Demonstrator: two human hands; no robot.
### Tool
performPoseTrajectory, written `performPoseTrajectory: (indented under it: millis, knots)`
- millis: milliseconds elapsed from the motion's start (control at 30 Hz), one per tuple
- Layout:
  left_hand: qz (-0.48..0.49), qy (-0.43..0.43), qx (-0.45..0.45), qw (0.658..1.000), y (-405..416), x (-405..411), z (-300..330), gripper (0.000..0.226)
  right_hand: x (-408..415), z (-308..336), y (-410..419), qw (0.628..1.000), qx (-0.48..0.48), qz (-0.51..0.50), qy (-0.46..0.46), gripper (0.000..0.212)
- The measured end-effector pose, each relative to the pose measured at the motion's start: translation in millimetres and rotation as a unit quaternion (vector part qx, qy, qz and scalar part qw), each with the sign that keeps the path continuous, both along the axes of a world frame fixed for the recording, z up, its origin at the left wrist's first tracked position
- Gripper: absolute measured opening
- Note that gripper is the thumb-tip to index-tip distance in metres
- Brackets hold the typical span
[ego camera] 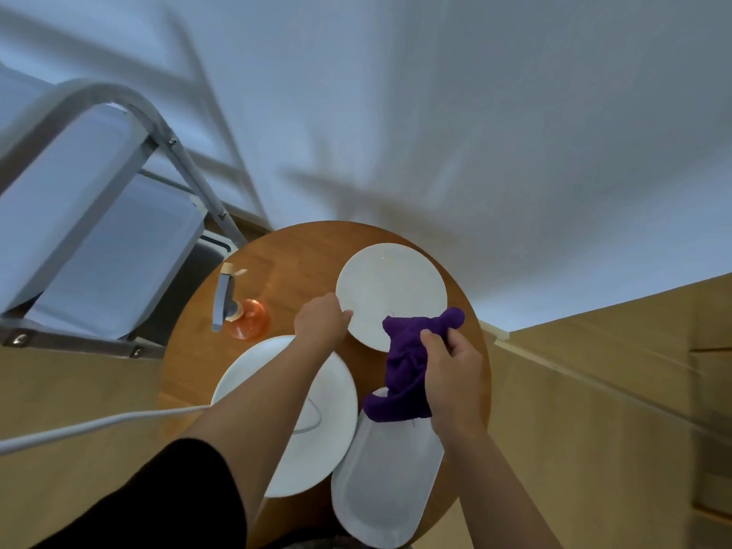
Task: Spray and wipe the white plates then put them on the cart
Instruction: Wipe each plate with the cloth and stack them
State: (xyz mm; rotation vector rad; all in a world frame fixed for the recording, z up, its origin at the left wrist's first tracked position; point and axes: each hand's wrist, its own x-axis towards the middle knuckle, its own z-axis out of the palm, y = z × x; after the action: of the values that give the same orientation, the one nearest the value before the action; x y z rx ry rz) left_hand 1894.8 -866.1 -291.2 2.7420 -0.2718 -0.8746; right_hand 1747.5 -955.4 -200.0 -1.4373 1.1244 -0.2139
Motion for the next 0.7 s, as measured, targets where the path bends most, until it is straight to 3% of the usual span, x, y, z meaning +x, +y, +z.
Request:
performPoseTrajectory:
  millis: [133, 367, 433, 567, 700]
  knots:
    - [0.102, 0.09, -0.03, 0.99, -19.8, 8.8, -29.5, 0.028, 1.4, -8.3, -8.8, 1.0, -0.007, 0.013, -0.002, 0.015]
    - [0.155, 0.114, -0.043, 0.98, -18.7, 16.8, -44.4, 0.013, -8.5, -13.0, -16.0, 1.0, 0.004, 0.01, 0.0, 0.016]
    - [0.178, 0.112, -0.063, 0.976, -20.0, 17.3, -40.8, 0.022, -10.3, -12.1, -17.9, 1.0, 0.001, 0.01, 0.002, 0.016]
    - [0.238, 0.127, -0.129, 0.954, -15.3, 15.2, -36.1, 0.033, -11.4, -6.0, -21.2, 1.0, -0.001, 0.011, -0.002, 0.018]
    - [0.299, 0.172, -0.234, 0.909, -8.7, 6.9, -28.0, 0.044, -10.4, 7.3, -23.7, 1.0, -0.011, 0.008, -0.008, 0.016]
